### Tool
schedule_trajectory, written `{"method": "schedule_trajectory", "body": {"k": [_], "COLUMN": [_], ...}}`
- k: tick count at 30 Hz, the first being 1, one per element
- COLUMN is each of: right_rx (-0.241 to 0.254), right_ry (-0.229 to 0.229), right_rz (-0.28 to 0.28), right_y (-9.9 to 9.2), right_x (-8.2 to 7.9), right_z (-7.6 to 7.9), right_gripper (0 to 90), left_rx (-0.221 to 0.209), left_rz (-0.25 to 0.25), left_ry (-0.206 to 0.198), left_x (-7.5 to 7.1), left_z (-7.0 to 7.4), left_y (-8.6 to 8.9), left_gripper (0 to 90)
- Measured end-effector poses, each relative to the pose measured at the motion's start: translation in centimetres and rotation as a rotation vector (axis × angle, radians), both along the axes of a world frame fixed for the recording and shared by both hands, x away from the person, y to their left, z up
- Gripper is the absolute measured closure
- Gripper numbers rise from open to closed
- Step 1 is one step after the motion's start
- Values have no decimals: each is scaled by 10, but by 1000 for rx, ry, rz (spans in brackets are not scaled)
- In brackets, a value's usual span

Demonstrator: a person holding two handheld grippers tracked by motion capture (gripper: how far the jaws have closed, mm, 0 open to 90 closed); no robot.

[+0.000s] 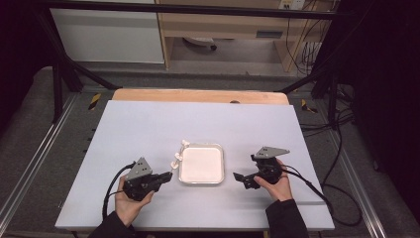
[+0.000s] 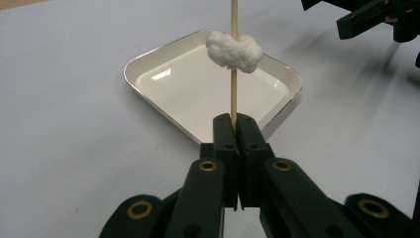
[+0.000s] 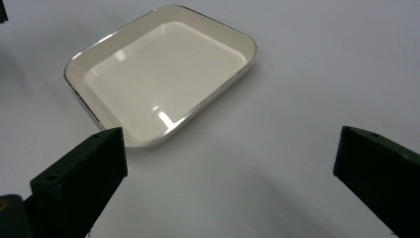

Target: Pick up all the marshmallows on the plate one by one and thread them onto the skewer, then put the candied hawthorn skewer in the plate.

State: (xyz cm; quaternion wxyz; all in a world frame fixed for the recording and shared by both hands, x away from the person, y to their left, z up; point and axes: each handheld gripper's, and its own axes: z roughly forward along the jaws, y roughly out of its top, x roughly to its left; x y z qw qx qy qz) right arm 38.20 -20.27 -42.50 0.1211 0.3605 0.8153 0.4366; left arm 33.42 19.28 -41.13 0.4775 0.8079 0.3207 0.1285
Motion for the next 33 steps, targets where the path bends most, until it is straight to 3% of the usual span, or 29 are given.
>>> {"method": "schedule_trajectory", "body": {"k": [15, 33], "right_rx": [-56, -68], "right_ry": [9, 24], "right_rz": [-50, -74], "right_y": [-35, -54], "right_x": [-11, -19], "right_z": [-16, -25], "right_gripper": [8, 8], "left_rx": [51, 137], "left_rz": [-12, 16], "left_ry": [31, 117], "left_x": [19, 45], "left_z": [15, 7], "left_y": [-22, -56], "left_gripper": [889, 888]}}
